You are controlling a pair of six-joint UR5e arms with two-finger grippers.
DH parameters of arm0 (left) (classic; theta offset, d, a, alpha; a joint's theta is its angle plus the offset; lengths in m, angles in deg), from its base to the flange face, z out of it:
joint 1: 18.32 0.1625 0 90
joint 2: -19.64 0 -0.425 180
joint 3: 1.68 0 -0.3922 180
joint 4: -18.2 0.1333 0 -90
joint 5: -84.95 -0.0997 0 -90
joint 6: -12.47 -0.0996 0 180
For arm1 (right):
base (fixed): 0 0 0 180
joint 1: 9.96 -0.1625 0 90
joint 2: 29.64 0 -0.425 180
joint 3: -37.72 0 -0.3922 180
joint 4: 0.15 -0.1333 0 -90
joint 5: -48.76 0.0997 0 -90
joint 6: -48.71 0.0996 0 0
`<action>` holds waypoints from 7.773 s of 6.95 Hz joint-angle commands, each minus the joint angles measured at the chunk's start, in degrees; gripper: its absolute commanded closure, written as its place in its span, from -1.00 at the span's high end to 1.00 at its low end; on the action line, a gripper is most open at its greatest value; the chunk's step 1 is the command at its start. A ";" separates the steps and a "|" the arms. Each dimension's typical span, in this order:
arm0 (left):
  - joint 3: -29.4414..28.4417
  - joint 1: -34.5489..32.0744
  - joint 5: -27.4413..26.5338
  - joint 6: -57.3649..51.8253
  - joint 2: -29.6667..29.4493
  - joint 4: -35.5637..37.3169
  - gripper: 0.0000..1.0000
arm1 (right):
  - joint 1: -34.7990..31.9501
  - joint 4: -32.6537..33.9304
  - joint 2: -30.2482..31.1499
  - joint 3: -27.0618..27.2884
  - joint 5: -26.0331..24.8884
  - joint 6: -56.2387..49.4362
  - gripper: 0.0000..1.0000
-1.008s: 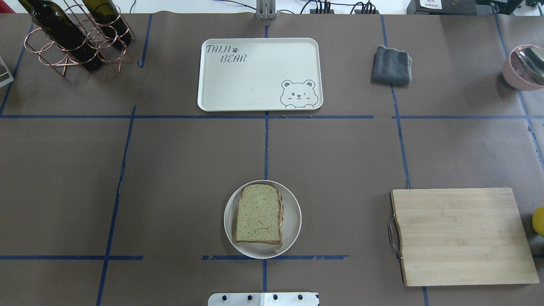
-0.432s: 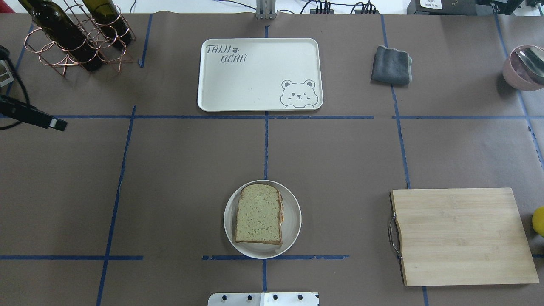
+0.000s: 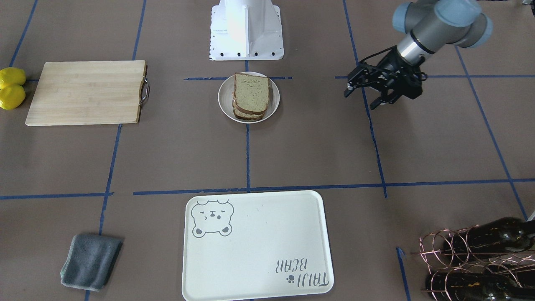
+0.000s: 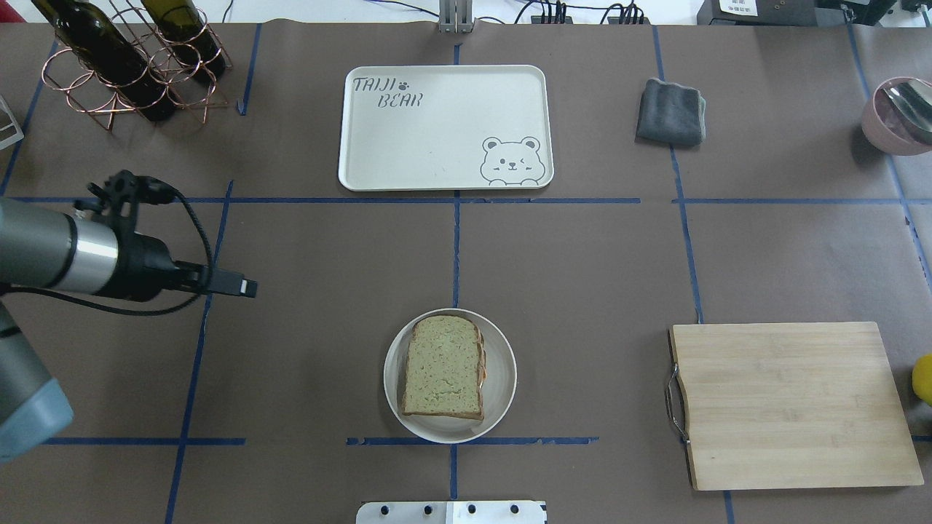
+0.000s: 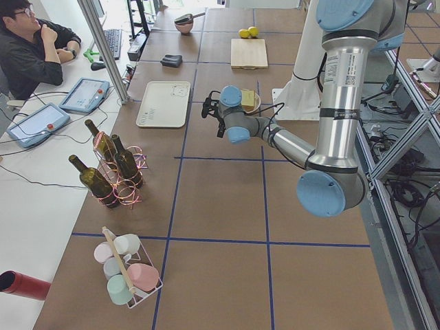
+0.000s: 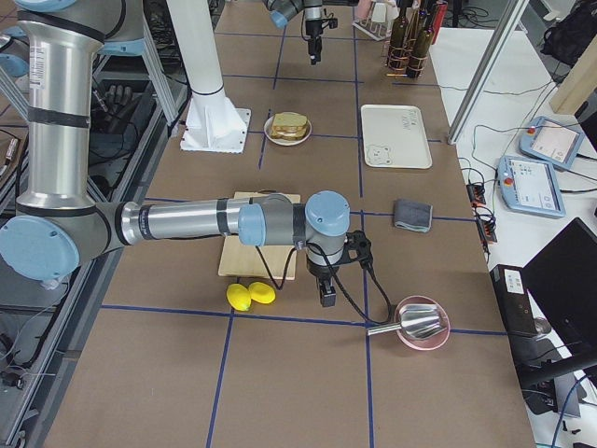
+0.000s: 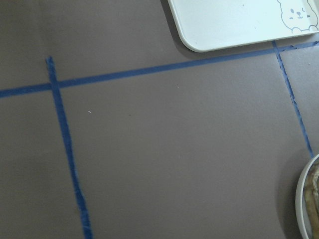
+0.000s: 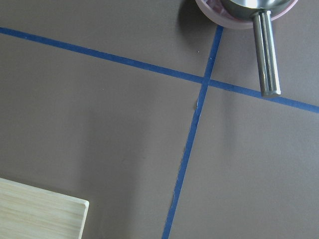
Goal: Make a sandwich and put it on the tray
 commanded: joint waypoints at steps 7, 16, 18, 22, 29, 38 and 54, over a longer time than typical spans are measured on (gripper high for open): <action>-9.67 18.21 -15.05 20.43 -14.78 1.26 -0.07 | 0.00 -0.03 0.17 -0.09 -0.02 0.03 1.00; -9.86 19.19 -14.52 20.34 -14.95 1.35 -1.00 | 0.00 0.05 0.17 -0.26 -0.02 0.03 1.00; -9.24 18.75 -14.34 20.08 -15.13 1.26 -1.00 | 0.00 0.05 0.26 -0.26 -0.02 -0.05 1.00; -12.20 2.52 2.42 14.24 -21.58 7.27 -1.00 | 0.00 -0.12 1.31 -0.17 0.07 -0.06 1.00; -61.17 -13.07 13.07 -0.84 -55.44 6.52 -1.00 | 0.00 -0.21 1.31 -0.26 -0.20 0.03 1.00; -75.79 -14.20 7.89 -5.74 -59.43 -5.69 1.00 | 0.00 -0.30 1.22 -0.70 -0.28 0.03 1.00; -11.34 -52.53 19.67 -70.01 4.30 54.26 1.00 | -0.53 -0.48 -4.23 -6.59 -0.20 5.48 1.00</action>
